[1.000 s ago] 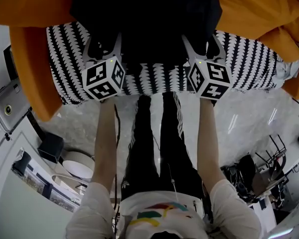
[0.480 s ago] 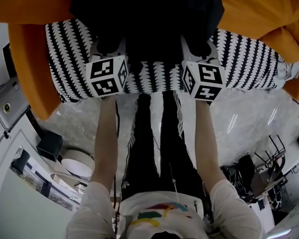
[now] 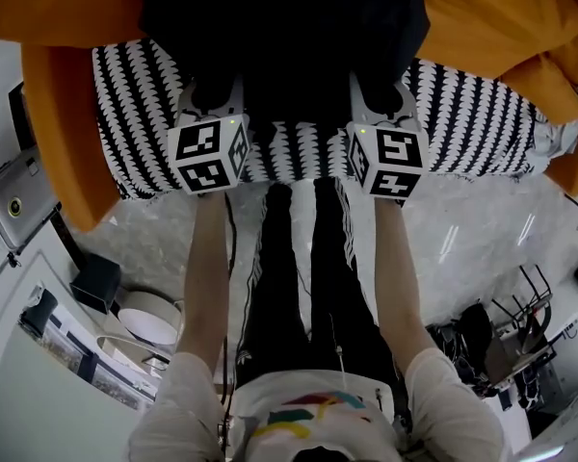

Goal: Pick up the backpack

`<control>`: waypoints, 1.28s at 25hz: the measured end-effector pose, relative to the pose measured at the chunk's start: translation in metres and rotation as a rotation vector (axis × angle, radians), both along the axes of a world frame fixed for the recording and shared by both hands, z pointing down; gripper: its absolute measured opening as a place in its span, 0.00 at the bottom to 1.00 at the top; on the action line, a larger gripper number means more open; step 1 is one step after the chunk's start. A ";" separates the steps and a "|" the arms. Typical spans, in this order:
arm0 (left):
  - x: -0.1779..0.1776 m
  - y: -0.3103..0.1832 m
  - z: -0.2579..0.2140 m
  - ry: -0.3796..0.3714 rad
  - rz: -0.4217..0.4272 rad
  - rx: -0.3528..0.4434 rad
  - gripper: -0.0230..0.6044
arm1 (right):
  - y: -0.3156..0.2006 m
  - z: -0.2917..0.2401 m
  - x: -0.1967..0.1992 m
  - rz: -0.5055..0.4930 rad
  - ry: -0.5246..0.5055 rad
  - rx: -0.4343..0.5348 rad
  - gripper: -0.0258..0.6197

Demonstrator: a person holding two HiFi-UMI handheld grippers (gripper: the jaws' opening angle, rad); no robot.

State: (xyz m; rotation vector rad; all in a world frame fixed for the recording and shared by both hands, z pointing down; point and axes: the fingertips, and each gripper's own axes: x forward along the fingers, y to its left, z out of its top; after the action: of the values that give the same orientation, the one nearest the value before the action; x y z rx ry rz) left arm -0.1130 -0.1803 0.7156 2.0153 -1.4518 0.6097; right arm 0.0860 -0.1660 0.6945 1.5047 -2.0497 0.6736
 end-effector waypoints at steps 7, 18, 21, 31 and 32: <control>-0.005 0.001 -0.028 -0.017 -0.002 0.034 0.21 | -0.002 -0.028 -0.005 0.005 0.024 0.021 0.20; -0.009 -0.015 -0.110 -0.022 -0.004 0.124 0.21 | -0.021 -0.104 -0.007 0.018 0.024 0.096 0.18; -0.012 -0.024 -0.138 -0.013 -0.018 0.148 0.21 | -0.033 -0.133 -0.010 0.014 0.030 0.128 0.18; -0.016 -0.073 -0.277 0.003 -0.044 0.323 0.21 | -0.083 -0.268 -0.010 0.009 0.036 0.309 0.17; -0.016 -0.078 -0.295 0.001 -0.044 0.351 0.21 | -0.088 -0.286 -0.010 0.011 0.037 0.336 0.17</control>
State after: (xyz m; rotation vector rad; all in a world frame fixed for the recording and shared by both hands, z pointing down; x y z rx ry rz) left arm -0.1287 -0.2586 0.4208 2.2360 -1.6927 0.3518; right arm 0.0759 -0.2544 0.4088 1.6953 -2.2089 0.3114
